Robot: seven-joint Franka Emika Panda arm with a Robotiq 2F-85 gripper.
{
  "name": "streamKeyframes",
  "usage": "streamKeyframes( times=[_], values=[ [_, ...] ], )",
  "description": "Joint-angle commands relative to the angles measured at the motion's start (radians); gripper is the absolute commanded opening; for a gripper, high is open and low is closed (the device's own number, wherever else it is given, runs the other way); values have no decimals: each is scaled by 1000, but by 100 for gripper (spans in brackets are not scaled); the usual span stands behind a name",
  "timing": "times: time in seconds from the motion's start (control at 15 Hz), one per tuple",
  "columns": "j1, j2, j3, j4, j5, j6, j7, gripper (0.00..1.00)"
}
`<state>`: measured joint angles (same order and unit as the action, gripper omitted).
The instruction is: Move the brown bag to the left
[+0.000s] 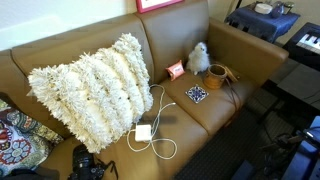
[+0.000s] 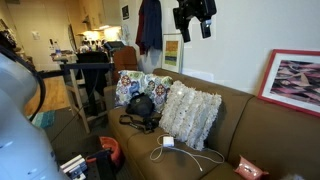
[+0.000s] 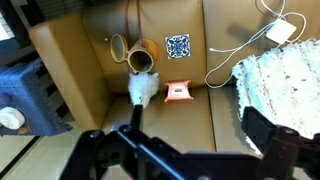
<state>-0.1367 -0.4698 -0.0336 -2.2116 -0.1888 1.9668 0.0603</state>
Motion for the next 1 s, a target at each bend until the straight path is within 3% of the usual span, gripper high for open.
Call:
streamKeyframes(
  times=[0.0, 0.47, 0.93],
  values=[
    [5, 15, -7, 9, -8, -8, 9, 100],
    [3, 46, -3, 33, -13, -18, 18, 100],
    [1, 177, 4, 175, -27, -57, 51, 100]
  ],
)
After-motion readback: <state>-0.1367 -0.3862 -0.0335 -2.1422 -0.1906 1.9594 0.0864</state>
